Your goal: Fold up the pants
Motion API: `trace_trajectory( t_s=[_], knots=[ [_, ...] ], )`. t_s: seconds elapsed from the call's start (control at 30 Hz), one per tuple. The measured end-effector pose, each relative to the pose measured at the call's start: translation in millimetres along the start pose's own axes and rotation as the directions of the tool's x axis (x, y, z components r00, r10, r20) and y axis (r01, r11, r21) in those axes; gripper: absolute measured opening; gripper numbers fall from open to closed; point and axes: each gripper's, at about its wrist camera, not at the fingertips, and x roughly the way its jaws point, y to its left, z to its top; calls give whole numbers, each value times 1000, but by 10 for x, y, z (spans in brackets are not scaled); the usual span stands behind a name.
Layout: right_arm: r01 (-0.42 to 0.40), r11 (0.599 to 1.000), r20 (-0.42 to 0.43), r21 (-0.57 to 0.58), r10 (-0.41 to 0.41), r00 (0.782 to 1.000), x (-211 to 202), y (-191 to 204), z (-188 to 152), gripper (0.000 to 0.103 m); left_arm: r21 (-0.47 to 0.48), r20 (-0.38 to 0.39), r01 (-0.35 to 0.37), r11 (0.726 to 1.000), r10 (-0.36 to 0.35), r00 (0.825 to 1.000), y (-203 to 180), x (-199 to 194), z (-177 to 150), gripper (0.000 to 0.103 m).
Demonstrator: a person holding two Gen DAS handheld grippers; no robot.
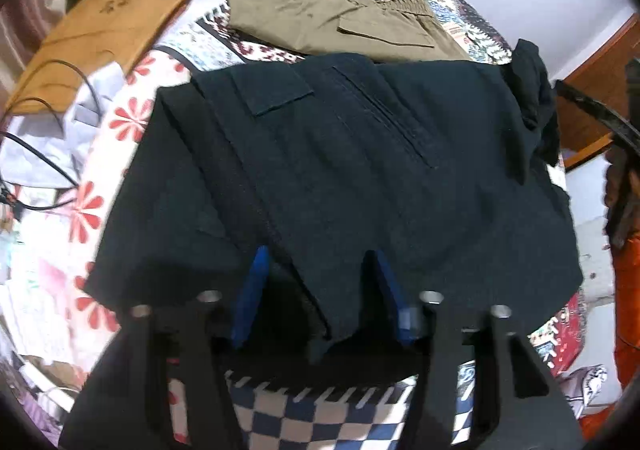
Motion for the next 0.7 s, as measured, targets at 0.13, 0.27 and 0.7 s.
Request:
trace_trajectory(
  t_s=[0.13,0.27,0.7],
  knots=[
    [-6,1000,-83,-2,6,997,357,-23,39,64,7,16,-15,1000,15,1000,-44,1,21,28],
    [-10,1000,-104,5,10,994,503,-20,-6,60,-8,33,-9,1000,10,999,0,-44,48,17],
    [-34,999,4,-4,34,999,-56,41,-133,8,94,220,-124,988,101,970,-126,-632,223,13]
  ],
)
